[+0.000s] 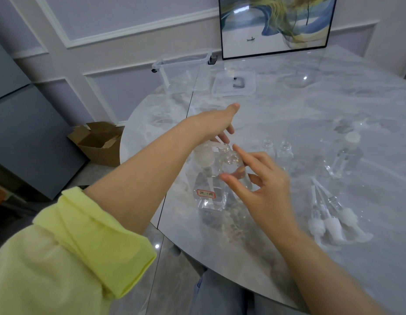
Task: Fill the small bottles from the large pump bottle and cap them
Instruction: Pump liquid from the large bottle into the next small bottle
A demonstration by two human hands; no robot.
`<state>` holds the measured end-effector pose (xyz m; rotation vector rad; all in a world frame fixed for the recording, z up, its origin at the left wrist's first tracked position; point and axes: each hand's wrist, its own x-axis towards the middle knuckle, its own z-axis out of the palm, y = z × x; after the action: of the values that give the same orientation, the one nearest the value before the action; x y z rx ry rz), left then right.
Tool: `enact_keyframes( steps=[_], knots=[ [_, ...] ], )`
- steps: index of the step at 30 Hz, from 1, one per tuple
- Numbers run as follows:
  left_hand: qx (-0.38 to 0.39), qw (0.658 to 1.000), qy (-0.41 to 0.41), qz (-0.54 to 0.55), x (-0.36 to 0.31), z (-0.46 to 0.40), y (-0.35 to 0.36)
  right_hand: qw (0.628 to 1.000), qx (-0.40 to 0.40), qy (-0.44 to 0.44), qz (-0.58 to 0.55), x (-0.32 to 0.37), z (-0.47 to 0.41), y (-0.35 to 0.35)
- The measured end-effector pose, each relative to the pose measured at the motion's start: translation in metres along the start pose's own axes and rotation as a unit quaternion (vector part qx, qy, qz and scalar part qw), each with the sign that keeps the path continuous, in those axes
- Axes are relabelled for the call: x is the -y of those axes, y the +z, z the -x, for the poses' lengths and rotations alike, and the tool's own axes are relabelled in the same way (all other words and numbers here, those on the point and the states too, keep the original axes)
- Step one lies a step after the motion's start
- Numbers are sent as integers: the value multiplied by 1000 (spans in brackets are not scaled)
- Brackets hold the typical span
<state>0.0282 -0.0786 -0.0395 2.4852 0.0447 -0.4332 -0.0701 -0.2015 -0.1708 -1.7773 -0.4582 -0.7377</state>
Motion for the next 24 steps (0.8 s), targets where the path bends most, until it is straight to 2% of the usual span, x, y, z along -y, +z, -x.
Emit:
enact_keyframes(
  steps=[3, 6, 14, 17, 24],
  knots=[
    [-6, 1000, 2, -25, -1, 1, 1, 1000, 5, 18, -24, 2, 0, -1],
    [-14, 1000, 6, 9, -1, 1, -2, 999, 7, 27, -38, 3, 0, -1],
    [-101, 987, 45, 113, -3, 4, -10, 994, 15, 52, -95, 6, -1, -6],
    [-158, 973, 86, 145, -1, 10, -11, 989, 13, 86, -120, 7, 0, -6],
    [-229, 958, 160, 61, -2, 16, -13, 985, 2, 130, -114, 12, -5, -7]
  ],
)
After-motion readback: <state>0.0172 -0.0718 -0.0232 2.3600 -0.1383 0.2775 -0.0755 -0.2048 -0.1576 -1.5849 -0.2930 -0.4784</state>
